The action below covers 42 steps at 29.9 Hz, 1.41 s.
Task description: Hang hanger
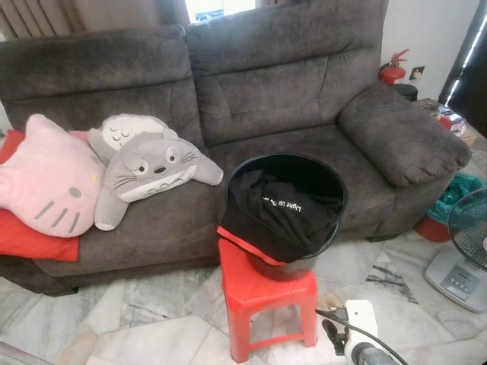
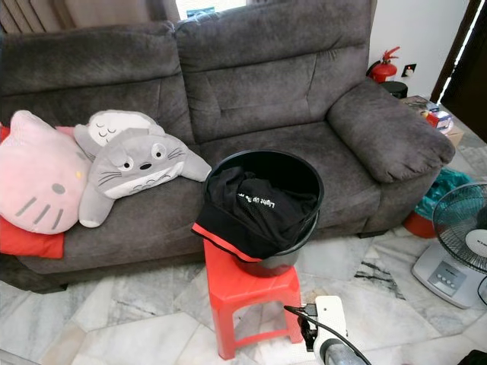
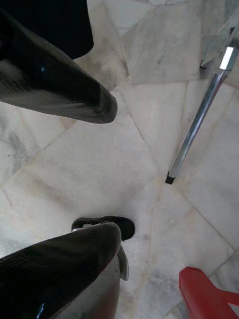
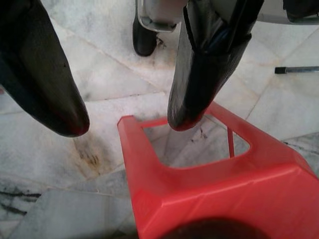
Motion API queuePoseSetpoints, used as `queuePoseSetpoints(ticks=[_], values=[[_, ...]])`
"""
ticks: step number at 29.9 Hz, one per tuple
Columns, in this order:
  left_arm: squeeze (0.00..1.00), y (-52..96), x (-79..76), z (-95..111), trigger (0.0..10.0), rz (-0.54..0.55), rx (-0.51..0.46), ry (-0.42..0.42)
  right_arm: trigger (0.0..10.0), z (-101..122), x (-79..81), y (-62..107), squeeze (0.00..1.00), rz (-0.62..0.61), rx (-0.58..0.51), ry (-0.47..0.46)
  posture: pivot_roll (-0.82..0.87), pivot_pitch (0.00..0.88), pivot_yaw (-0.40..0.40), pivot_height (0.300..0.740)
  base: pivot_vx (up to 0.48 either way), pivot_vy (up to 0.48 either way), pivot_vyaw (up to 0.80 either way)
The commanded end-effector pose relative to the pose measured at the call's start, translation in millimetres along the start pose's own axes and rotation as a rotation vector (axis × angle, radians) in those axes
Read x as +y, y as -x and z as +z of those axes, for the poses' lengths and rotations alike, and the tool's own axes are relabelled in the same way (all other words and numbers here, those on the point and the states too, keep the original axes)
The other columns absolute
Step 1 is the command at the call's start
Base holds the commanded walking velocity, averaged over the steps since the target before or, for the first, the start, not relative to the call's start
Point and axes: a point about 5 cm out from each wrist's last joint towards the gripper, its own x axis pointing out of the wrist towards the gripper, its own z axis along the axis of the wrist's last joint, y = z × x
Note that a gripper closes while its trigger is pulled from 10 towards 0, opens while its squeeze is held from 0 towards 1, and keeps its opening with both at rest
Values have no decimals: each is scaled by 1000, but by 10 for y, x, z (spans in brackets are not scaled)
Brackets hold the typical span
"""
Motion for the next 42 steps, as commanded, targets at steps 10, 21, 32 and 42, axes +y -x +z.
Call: queuePoseSetpoints(ticks=[10, 21, 32, 42], values=[[0, 3, 45, 1, 10000, 10, 7, -10, 10000, -54, 12, -3, 0, 2, 67, 7, -180, 0, 96, 740, 0, 0, 0], [0, 2, 44, 5, 10000, 10, 6, -8, 10000, -61, 12, -5, 0, -1, 82, 8, -179, 0, 97, 740, 0, 0, 0], [0, 2, 45, 6, 10000, 11, 7, -6, 10000, -58, 13, -6, 0, -2, 83, 16, -175, 0, 95, 740, 0, 0, 0], [0, 1, 43, 6, 10000, 10, 7, -11, 10000, -61, 16, -6, 0, -1, 84, 18, -181, 0, 100, 740, 0, 299, 0]])
